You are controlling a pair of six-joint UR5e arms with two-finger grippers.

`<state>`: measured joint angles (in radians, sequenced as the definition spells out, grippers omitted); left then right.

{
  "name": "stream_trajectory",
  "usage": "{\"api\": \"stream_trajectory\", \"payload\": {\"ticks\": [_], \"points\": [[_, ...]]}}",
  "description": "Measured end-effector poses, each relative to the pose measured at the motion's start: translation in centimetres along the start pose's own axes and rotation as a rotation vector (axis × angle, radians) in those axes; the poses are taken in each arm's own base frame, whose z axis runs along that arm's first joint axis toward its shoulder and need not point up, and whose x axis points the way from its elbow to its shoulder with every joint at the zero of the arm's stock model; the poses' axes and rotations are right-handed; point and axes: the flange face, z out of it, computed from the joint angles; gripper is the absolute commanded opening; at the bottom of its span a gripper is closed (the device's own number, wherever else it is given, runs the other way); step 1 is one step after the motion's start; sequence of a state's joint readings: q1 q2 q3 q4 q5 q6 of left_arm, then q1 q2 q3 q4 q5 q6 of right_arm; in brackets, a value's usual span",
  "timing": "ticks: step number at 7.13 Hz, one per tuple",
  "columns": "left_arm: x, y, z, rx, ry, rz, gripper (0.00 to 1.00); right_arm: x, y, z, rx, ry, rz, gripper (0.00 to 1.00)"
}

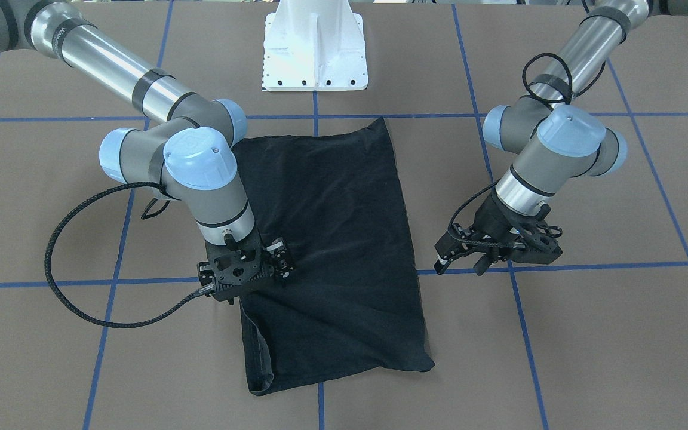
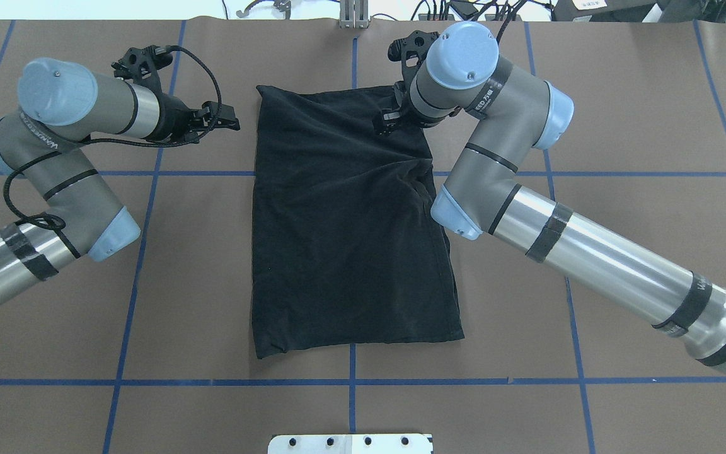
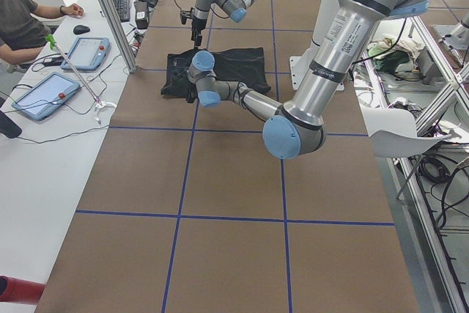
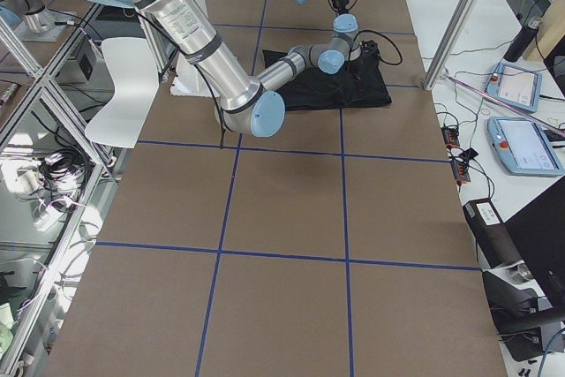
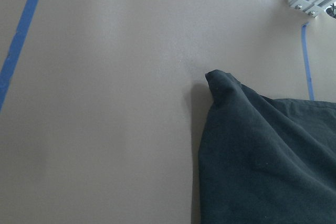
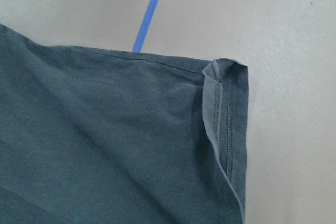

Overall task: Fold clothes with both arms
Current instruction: 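Grasp the shirt's far edge with both grippers, then pull the shirt's far edge farther from the robot with both grippers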

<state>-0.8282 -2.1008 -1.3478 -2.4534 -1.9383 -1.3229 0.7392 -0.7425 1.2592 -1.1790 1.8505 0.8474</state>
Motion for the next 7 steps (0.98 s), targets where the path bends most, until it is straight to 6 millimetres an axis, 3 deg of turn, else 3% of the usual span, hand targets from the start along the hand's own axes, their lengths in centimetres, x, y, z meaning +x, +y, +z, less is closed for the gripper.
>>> {"api": "stream_trajectory", "payload": {"ticks": [3,5,7], "points": [[1.7,-3.6,4.3,0.082,0.001,0.004,0.98,-0.9,-1.3,-2.7,-0.016,-0.075,0.064,1.00],[2.8,-6.9,6.4,0.140,-0.023,-0.008,0.96,-0.7,-1.1,-3.3,-0.021,-0.093,0.070,1.00],[2.8,-8.6,8.5,0.180,-0.040,-0.014,0.91,-0.1,-0.5,-3.5,-0.022,-0.096,0.072,1.00]]}}
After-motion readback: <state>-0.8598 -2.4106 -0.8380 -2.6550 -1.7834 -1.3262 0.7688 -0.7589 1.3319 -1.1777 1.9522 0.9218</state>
